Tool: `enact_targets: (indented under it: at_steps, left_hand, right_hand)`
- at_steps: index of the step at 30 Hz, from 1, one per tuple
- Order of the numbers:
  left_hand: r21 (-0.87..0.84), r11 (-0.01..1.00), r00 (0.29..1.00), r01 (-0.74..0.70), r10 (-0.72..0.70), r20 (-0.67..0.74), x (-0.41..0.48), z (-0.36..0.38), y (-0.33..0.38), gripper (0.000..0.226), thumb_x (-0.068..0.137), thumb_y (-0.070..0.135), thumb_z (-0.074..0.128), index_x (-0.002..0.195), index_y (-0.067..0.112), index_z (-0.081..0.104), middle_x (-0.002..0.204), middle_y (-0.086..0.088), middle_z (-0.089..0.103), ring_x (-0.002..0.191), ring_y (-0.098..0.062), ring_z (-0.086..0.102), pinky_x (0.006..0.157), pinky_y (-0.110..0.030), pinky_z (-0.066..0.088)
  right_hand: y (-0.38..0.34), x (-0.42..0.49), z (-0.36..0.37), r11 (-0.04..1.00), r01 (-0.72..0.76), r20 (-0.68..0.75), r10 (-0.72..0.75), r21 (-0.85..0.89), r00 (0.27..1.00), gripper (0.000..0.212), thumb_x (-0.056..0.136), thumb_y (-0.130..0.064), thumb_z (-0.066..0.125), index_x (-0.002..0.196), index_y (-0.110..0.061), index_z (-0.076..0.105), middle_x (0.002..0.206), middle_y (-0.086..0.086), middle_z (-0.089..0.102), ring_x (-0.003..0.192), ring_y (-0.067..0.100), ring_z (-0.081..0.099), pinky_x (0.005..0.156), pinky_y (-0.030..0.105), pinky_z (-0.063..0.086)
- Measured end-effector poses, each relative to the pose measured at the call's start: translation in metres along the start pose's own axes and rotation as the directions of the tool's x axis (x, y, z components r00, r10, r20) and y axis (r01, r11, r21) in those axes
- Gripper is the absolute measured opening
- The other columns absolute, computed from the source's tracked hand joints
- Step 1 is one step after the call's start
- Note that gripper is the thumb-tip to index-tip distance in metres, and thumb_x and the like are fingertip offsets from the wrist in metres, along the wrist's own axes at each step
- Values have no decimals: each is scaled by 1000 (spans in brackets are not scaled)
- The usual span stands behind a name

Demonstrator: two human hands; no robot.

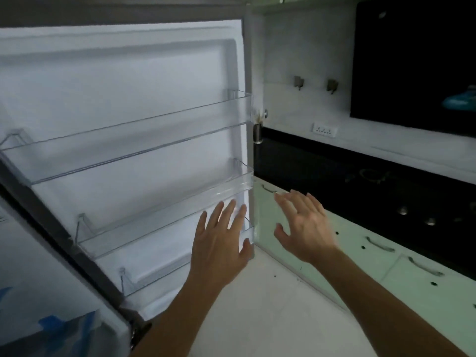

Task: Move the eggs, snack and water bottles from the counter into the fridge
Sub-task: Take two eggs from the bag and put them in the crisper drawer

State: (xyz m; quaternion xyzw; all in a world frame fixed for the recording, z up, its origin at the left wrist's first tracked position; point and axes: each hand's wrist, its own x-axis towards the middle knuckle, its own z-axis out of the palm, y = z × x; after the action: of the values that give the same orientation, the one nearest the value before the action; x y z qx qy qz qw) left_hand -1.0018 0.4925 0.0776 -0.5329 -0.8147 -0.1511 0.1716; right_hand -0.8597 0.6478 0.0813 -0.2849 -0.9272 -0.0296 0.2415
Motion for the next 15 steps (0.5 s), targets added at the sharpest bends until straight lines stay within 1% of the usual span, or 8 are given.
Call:
enact_targets:
  at_steps: [3, 5, 7, 9, 13, 15]
  left_hand:
    - [-63, 992, 993, -106, 108, 40, 0, 16, 45, 64, 87, 51, 47, 145, 23, 46, 150, -3, 48, 139, -27, 44, 111, -53, 38]
    - [-89, 975, 975, -203, 209, 75, -2, 27, 81, 65, 89, 51, 45, 147, 23, 42, 151, -3, 46, 139, -27, 43, 112, -51, 38]
    - [-123, 947, 943, -297, 311, 115, -5, 37, 117, 66, 90, 51, 43, 149, 23, 37, 153, -2, 43, 140, -26, 40, 114, -48, 34]
    - [-160, 915, 908, -371, 394, 144, -10, 47, 151, 66, 90, 51, 42, 150, 23, 35, 154, -1, 41, 141, -25, 39, 116, -46, 32]
    - [-256, 838, 826, -482, 532, 185, -27, 62, 215, 67, 90, 51, 41, 151, 24, 33, 155, 0, 40, 141, -24, 38, 116, -45, 32]
    - [-295, 792, 783, -534, 595, 182, -35, 67, 244, 67, 89, 51, 42, 150, 24, 36, 153, 0, 43, 139, -23, 40, 115, -45, 34]
  right_hand:
    - [30, -55, -7, 992, -119, 38, 120, -39, 992, 66, 85, -43, 64, 145, -20, 46, 144, 8, 54, 137, 30, 46, 116, 51, 35]
    - [53, -94, -12, 978, -194, 83, 200, -73, 976, 67, 86, -44, 61, 146, -20, 44, 146, 7, 52, 140, 29, 43, 118, 50, 33]
    - [73, -133, -19, 953, -283, 99, 293, -104, 951, 66, 85, -43, 59, 146, -20, 45, 146, 7, 52, 141, 29, 41, 119, 50, 32]
    - [90, -171, -30, 919, -374, 103, 387, -127, 916, 65, 84, -42, 60, 144, -19, 48, 145, 8, 53, 140, 30, 42, 117, 50, 33]
    - [112, -240, -58, 829, -526, 82, 547, -191, 833, 65, 83, -41, 61, 142, -19, 49, 143, 8, 55, 138, 30, 45, 115, 50, 37]
    - [119, -270, -71, 781, -581, 62, 607, -228, 792, 64, 83, -41, 60, 142, -19, 50, 142, 8, 55, 137, 30, 46, 114, 51, 38]
